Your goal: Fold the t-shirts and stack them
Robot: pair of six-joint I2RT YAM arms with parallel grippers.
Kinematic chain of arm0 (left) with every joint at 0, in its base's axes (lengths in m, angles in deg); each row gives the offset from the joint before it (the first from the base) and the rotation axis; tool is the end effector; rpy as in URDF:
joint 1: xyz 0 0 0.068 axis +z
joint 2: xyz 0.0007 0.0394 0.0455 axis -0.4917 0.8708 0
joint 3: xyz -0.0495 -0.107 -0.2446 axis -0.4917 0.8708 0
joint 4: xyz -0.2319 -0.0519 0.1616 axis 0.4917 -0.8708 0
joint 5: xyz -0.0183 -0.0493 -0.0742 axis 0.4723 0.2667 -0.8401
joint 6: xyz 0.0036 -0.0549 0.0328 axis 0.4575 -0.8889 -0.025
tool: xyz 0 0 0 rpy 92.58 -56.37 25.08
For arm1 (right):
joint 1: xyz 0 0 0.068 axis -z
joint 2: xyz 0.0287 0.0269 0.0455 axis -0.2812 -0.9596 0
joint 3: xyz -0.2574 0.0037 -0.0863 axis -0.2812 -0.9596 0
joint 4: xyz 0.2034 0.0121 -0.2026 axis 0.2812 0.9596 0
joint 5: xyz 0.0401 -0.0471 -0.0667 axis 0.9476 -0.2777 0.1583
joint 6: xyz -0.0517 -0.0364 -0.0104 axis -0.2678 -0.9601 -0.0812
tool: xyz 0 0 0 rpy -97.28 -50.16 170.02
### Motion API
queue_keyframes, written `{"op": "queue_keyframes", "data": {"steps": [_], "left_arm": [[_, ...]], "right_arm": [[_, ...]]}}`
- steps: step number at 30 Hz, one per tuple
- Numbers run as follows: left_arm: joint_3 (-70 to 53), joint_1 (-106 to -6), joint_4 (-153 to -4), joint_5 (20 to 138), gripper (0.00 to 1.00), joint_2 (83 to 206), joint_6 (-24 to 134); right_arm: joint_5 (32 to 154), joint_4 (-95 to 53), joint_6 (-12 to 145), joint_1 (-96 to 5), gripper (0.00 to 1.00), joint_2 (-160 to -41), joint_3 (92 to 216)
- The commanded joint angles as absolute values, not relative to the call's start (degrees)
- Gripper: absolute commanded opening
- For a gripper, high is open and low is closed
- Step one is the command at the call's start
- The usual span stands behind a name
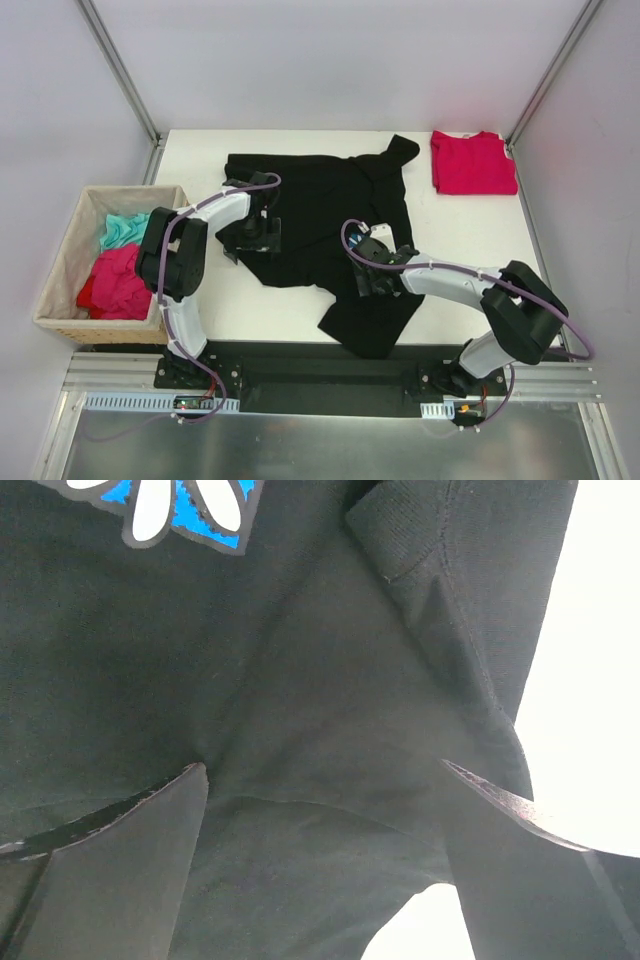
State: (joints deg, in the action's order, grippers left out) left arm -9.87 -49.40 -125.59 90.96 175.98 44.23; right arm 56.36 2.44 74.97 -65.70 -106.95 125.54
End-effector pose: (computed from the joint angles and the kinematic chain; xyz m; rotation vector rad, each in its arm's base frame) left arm 0.3600 -0.1274 0.1407 -0.0666 2.9368 -0.0168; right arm 0.2177 0.2167 0.1388 -0.5903 2.4300 -0.2439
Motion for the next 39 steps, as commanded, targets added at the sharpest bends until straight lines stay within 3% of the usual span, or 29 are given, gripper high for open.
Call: {"op": "queue_keyframes", "data": {"steps": [1,14,39], "left_arm": [[-9.8,-50.0,-127.3,92.1,0.99,178.6,43.3],[-8.6,-50.5,-129.3,88.4,0.99,183.4,44.6],[7.1,-61.3,-128.0,83.6,0.99,169.2,35.1]], "right_arm": [[58.7,2.2,75.9,-65.6,0.99,-106.0,123.9],[60.9,3.5,77.9,-65.6,0.99,-100.4,120.2],[55.4,17.7,79.3,-65.6,0.98,-78.8,117.1]]}}
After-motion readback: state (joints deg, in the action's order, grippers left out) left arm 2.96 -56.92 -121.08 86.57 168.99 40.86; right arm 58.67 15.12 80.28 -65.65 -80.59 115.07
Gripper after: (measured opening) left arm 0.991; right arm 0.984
